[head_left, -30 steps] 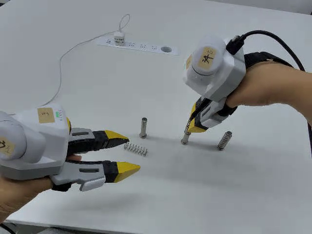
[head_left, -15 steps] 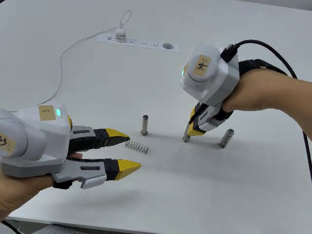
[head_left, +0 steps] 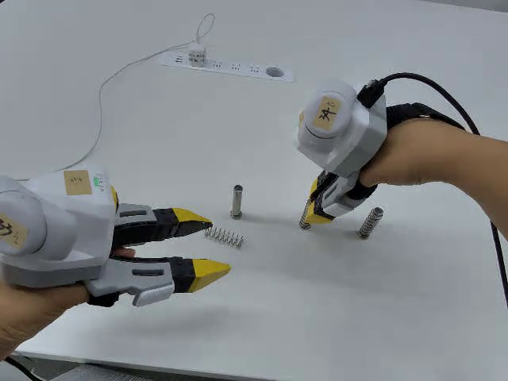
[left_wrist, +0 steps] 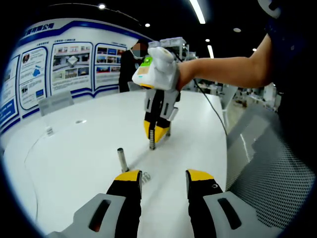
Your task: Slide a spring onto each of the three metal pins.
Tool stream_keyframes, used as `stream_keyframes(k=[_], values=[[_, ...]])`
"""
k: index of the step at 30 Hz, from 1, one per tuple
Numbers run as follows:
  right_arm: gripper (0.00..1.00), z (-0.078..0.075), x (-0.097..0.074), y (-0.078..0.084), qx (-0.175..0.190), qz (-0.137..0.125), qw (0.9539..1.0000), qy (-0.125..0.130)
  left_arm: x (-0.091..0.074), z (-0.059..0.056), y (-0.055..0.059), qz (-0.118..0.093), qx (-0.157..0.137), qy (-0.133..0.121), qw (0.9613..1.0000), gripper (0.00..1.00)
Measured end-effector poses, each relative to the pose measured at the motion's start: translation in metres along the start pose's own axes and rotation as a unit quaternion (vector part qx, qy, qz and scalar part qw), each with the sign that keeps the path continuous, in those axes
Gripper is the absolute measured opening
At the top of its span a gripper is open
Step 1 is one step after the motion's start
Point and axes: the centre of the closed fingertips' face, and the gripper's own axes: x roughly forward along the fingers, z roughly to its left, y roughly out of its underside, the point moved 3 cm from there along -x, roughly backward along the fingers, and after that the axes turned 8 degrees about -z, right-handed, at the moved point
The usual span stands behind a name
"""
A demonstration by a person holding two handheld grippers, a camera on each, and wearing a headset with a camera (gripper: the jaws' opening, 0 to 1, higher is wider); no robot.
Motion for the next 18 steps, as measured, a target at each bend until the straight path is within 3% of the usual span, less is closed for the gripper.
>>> stream_keyframes(k=[18], values=[[0.18, 0.001, -0.013, -0.007, -0.009, -0.010, 0.9997, 0.019, -0.003, -0.001, -0.001, 0.000, 0.003, -0.001, 1.0000, 0.37]])
